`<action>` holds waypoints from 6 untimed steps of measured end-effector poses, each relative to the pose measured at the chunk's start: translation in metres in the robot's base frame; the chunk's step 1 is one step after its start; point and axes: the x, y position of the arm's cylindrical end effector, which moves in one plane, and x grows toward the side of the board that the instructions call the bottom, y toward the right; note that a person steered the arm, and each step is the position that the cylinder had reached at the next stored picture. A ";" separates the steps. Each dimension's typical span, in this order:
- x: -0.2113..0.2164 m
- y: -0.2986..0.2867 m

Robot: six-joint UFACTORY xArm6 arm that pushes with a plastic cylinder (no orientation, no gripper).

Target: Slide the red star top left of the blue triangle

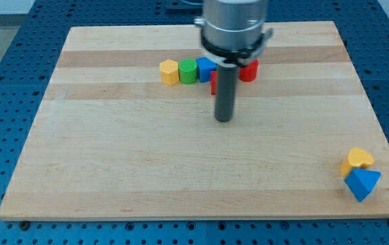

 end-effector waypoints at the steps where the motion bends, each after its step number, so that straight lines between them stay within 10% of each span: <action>1: -0.018 -0.032; 6: -0.084 0.019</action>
